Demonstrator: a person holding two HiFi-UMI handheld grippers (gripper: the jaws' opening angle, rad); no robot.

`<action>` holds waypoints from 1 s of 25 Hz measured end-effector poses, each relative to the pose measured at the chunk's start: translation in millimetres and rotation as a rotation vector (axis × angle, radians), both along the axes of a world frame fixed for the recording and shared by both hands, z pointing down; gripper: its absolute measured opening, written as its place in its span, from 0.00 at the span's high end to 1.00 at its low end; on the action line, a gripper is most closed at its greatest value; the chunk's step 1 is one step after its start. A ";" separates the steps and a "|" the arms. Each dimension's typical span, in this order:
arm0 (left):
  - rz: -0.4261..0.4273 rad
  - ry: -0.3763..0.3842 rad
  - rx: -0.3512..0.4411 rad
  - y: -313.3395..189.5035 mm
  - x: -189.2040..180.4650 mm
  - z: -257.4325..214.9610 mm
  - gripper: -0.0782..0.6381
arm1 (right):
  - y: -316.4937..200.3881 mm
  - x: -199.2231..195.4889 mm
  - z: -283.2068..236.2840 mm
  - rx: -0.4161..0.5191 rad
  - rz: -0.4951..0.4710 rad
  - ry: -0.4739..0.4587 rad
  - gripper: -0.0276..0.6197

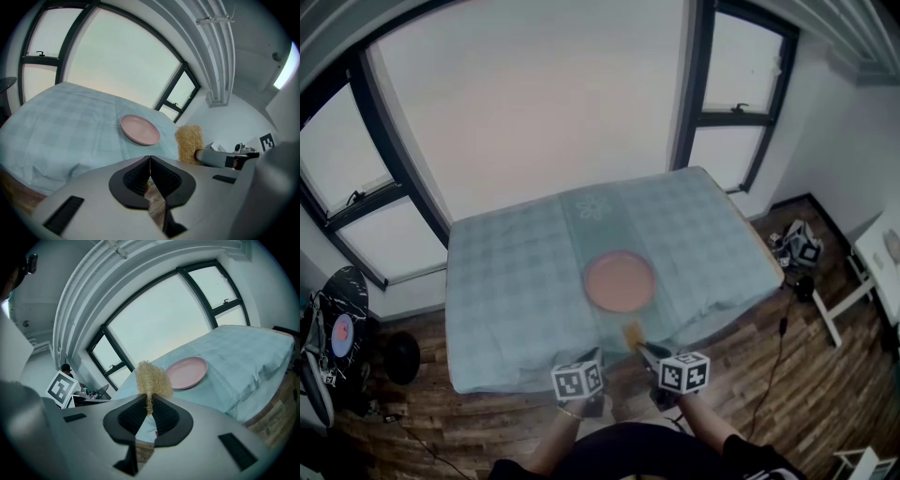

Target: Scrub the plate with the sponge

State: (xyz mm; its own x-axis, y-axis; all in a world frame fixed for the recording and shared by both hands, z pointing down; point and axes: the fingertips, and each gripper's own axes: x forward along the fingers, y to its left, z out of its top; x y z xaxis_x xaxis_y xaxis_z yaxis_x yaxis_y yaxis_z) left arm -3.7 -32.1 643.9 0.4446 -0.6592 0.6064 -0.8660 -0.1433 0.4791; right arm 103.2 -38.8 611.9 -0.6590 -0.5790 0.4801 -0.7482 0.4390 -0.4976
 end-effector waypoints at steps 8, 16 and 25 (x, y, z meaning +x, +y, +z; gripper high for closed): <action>-0.001 0.000 0.007 21.6 10.4 -4.6 0.88 | 21.7 11.8 3.0 -0.011 0.018 -0.002 0.90; 0.015 0.003 0.002 31.1 24.4 -1.9 0.88 | 35.1 21.7 7.5 -0.007 0.021 0.011 0.90; 0.020 0.004 0.007 24.7 30.1 -4.0 0.88 | 31.9 24.9 6.2 -0.006 0.030 -0.004 0.90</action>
State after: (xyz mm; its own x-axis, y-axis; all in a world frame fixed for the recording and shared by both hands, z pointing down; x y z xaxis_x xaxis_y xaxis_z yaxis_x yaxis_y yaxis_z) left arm 26.4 -7.5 639.9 0.4602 -0.6539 0.6005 -0.8611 -0.1641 0.4813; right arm 128.1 -7.0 618.0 -0.6434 -0.5954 0.4812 -0.7588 0.4132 -0.5034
